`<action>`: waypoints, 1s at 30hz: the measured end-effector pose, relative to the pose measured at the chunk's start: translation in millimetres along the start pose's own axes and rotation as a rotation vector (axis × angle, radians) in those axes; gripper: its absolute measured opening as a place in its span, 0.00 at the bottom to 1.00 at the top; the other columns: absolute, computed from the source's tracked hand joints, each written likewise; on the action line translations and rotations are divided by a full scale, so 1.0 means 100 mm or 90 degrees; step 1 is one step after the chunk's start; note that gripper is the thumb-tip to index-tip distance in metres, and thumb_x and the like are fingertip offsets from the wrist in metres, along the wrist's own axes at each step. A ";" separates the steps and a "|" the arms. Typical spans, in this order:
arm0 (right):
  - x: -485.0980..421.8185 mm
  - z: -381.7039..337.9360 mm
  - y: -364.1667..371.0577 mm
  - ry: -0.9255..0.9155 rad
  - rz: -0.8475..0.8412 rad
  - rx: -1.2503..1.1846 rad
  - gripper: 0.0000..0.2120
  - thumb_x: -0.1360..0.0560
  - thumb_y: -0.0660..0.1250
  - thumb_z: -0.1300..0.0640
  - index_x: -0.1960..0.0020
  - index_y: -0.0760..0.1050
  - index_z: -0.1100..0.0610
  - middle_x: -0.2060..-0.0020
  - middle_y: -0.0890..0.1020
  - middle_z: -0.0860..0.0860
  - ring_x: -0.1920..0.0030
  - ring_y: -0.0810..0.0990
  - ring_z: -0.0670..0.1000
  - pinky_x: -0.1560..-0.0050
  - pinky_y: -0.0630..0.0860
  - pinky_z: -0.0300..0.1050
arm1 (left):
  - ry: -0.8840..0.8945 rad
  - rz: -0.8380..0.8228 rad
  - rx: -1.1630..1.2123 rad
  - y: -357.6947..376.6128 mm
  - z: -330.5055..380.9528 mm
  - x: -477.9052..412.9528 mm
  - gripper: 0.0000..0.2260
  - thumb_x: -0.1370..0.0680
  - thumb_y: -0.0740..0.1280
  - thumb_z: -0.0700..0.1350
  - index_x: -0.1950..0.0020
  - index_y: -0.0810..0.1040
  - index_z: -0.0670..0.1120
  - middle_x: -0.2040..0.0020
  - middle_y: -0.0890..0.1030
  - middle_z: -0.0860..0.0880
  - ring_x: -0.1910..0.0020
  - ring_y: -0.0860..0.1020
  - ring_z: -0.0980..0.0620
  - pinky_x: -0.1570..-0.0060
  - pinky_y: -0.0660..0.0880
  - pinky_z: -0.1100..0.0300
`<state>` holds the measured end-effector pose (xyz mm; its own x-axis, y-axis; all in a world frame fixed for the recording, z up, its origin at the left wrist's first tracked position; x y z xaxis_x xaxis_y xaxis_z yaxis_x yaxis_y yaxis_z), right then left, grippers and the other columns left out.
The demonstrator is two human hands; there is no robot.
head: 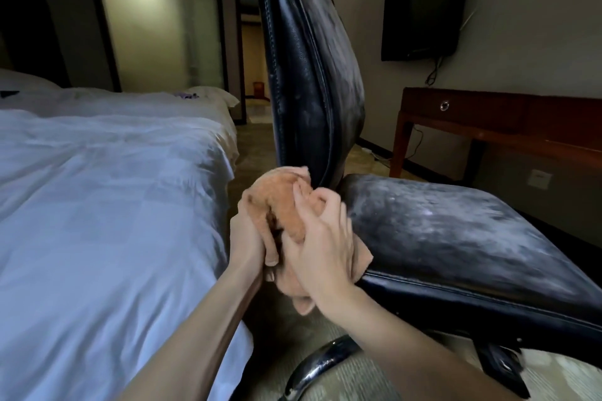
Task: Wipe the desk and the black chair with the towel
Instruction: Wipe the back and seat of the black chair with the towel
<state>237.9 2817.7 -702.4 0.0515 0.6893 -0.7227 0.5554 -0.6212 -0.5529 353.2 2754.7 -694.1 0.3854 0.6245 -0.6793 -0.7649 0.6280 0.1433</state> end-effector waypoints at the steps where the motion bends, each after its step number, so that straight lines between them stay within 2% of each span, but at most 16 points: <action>1: 0.08 0.03 0.10 -0.005 -0.035 0.038 0.33 0.28 0.69 0.49 0.23 0.69 0.46 0.38 0.68 0.51 0.41 0.71 0.55 0.43 0.74 0.53 | -0.013 0.066 -0.055 -0.01 -0.02 0.11 0.29 0.19 0.62 0.65 0.40 0.84 0.40 0.46 0.86 0.38 0.44 0.85 0.39 0.38 0.77 0.35; 3: 0.22 0.11 0.21 -0.019 -0.082 0.095 0.34 0.30 0.71 0.49 0.24 0.70 0.49 0.41 0.70 0.52 0.45 0.74 0.56 0.46 0.77 0.53 | -0.225 0.366 -0.091 -0.21 -0.33 0.23 0.35 0.19 0.50 0.67 0.41 0.86 0.42 0.46 0.87 0.39 0.42 0.84 0.40 0.32 0.74 0.40; 5: 0.34 0.08 0.19 -0.068 -0.144 0.162 0.33 0.32 0.69 0.49 0.26 0.72 0.46 0.46 0.72 0.51 0.47 0.76 0.55 0.48 0.77 0.52 | -0.251 0.437 -0.021 -0.23 -0.41 0.41 0.30 0.15 0.50 0.62 0.43 0.85 0.42 0.50 0.88 0.43 0.45 0.84 0.42 0.38 0.77 0.46; 6: 0.40 0.06 0.17 -0.091 -0.202 0.193 0.31 0.31 0.68 0.49 0.27 0.72 0.43 0.47 0.72 0.49 0.46 0.76 0.55 0.47 0.75 0.51 | -0.267 0.482 -0.077 -0.24 -0.35 0.38 0.27 0.14 0.52 0.59 0.44 0.85 0.42 0.51 0.88 0.44 0.45 0.85 0.43 0.39 0.78 0.49; 8: 0.55 0.12 0.18 -0.033 -0.346 0.126 0.26 0.27 0.63 0.50 0.30 0.72 0.35 0.47 0.71 0.45 0.42 0.73 0.52 0.43 0.71 0.49 | -0.263 0.492 -0.162 -0.26 -0.22 0.30 0.23 0.14 0.55 0.55 0.45 0.87 0.45 0.49 0.88 0.46 0.43 0.85 0.47 0.38 0.77 0.50; 9: 0.59 0.16 0.14 0.026 -0.374 0.069 0.25 0.27 0.62 0.50 0.32 0.73 0.33 0.48 0.71 0.43 0.41 0.73 0.50 0.42 0.71 0.48 | -0.254 0.493 -0.177 -0.27 -0.21 0.28 0.21 0.14 0.57 0.53 0.46 0.87 0.46 0.49 0.88 0.47 0.44 0.85 0.48 0.40 0.78 0.51; 12: 0.45 0.27 -0.09 0.145 -0.267 -0.057 0.23 0.29 0.63 0.47 0.35 0.76 0.33 0.48 0.72 0.42 0.41 0.77 0.50 0.43 0.74 0.45 | -0.203 0.516 -0.232 -0.44 -0.24 0.31 0.15 0.15 0.61 0.48 0.51 0.87 0.49 0.52 0.88 0.49 0.46 0.84 0.49 0.48 0.75 0.57; 15: 0.20 0.34 -0.27 0.195 -0.121 -0.153 0.23 0.26 0.67 0.50 0.33 0.74 0.34 0.47 0.69 0.38 0.42 0.76 0.47 0.43 0.73 0.45 | -0.169 0.548 -0.217 -0.44 -0.14 0.28 0.11 0.18 0.65 0.46 0.53 0.86 0.48 0.57 0.85 0.50 0.55 0.80 0.52 0.55 0.73 0.59; 17: 0.07 0.30 -0.28 0.202 -0.068 -0.182 0.27 0.25 0.68 0.52 0.30 0.71 0.33 0.45 0.66 0.37 0.40 0.72 0.44 0.39 0.74 0.47 | -0.168 0.544 -0.237 -0.37 -0.13 0.30 0.10 0.17 0.65 0.46 0.50 0.85 0.46 0.55 0.85 0.49 0.56 0.81 0.54 0.54 0.75 0.60; 19: 0.02 0.21 -0.18 0.197 -0.072 -0.173 0.31 0.26 0.69 0.54 0.27 0.67 0.34 0.42 0.64 0.40 0.37 0.68 0.45 0.33 0.71 0.49 | -0.170 0.541 -0.242 -0.36 -0.15 0.31 0.11 0.18 0.66 0.51 0.48 0.85 0.48 0.50 0.86 0.46 0.49 0.84 0.47 0.47 0.80 0.52; 21: 0.06 0.06 -0.03 0.120 -0.117 -0.089 0.35 0.27 0.69 0.53 0.22 0.63 0.37 0.38 0.63 0.43 0.35 0.65 0.48 0.31 0.68 0.48 | -0.161 0.545 -0.209 -0.36 -0.15 0.30 0.13 0.22 0.66 0.57 0.48 0.85 0.51 0.48 0.86 0.45 0.45 0.84 0.44 0.43 0.80 0.46; 23: 0.18 -0.05 0.14 0.034 -0.174 -0.018 0.35 0.27 0.68 0.50 0.22 0.62 0.39 0.36 0.62 0.46 0.36 0.65 0.50 0.33 0.67 0.48 | -0.134 0.547 -0.235 -0.35 -0.09 0.25 0.13 0.21 0.65 0.57 0.47 0.84 0.50 0.49 0.86 0.48 0.47 0.83 0.50 0.45 0.79 0.53; 25: 0.32 -0.03 0.32 0.008 -0.272 0.026 0.26 0.28 0.68 0.50 0.30 0.71 0.40 0.39 0.66 0.46 0.36 0.69 0.53 0.34 0.70 0.51 | -0.091 0.534 -0.272 -0.33 -0.04 0.20 0.13 0.21 0.66 0.58 0.46 0.82 0.51 0.51 0.84 0.52 0.50 0.81 0.56 0.47 0.76 0.57; 27: 0.39 0.08 0.44 0.080 -0.360 -0.002 0.20 0.29 0.67 0.49 0.38 0.78 0.42 0.42 0.73 0.45 0.37 0.75 0.53 0.36 0.73 0.49 | -0.089 0.498 -0.306 -0.29 -0.04 0.16 0.16 0.24 0.68 0.62 0.45 0.82 0.53 0.50 0.84 0.55 0.49 0.81 0.57 0.44 0.76 0.55; 28: 0.37 0.13 0.43 0.153 -0.356 -0.059 0.20 0.30 0.66 0.49 0.39 0.80 0.41 0.43 0.77 0.45 0.38 0.77 0.53 0.38 0.75 0.47 | -0.101 0.485 -0.312 -0.29 -0.06 0.15 0.18 0.27 0.69 0.63 0.44 0.82 0.54 0.48 0.84 0.54 0.47 0.81 0.56 0.41 0.76 0.54; 30: 0.23 0.23 0.29 0.289 -0.264 -0.190 0.18 0.35 0.65 0.47 0.46 0.81 0.36 0.49 0.84 0.46 0.44 0.83 0.53 0.43 0.79 0.45 | -0.141 0.460 -0.311 -0.27 -0.11 0.14 0.21 0.29 0.72 0.64 0.40 0.82 0.55 0.44 0.85 0.52 0.42 0.82 0.52 0.38 0.77 0.52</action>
<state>236.6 2807.2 -744.7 0.0912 0.9767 -0.1941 0.8059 -0.1869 -0.5617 373.9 2741.4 -715.4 -0.2225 0.8978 -0.3800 -0.9741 -0.1884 0.1251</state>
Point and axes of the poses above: each hand's wrist, its own x-axis away from the middle knuckle, its own y-axis out of the palm, z = x × y, the point moved 7 cm from there along -x, towards the middle knuckle
